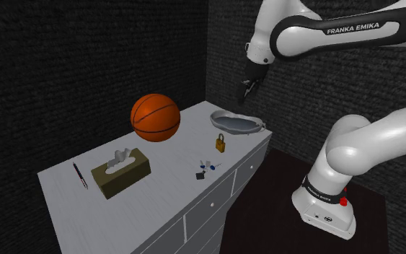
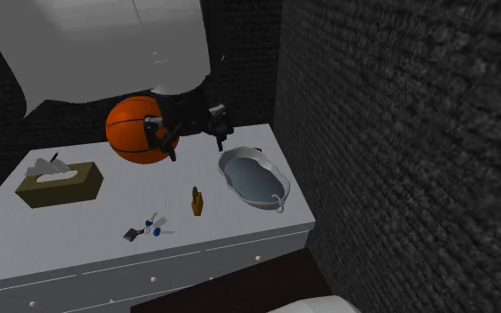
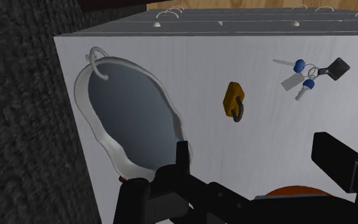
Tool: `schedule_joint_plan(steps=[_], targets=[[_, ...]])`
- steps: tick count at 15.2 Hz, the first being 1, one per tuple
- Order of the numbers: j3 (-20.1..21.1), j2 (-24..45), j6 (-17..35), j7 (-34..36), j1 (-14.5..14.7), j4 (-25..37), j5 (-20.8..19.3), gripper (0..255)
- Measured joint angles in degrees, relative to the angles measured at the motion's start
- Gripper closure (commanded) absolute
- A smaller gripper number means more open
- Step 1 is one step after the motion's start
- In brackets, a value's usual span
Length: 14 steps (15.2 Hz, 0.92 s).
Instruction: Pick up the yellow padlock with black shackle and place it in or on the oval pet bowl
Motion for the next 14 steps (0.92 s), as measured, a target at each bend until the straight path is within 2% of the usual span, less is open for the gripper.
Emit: schedule_joint_plan(steps=[3, 8, 11, 14], targets=[[2.2, 0.9, 7.0, 4.4, -0.3, -5.6, 1.0, 0], [6.0, 6.6, 19.5, 11.8, -1.3, -11.3, 2.1, 0], [9.0, 11.8, 27.4, 16.9, -2.3, -13.5, 2.2, 0], [12.4, 19.1, 36.7, 22.4, -4.7, -15.0, 1.0, 0]])
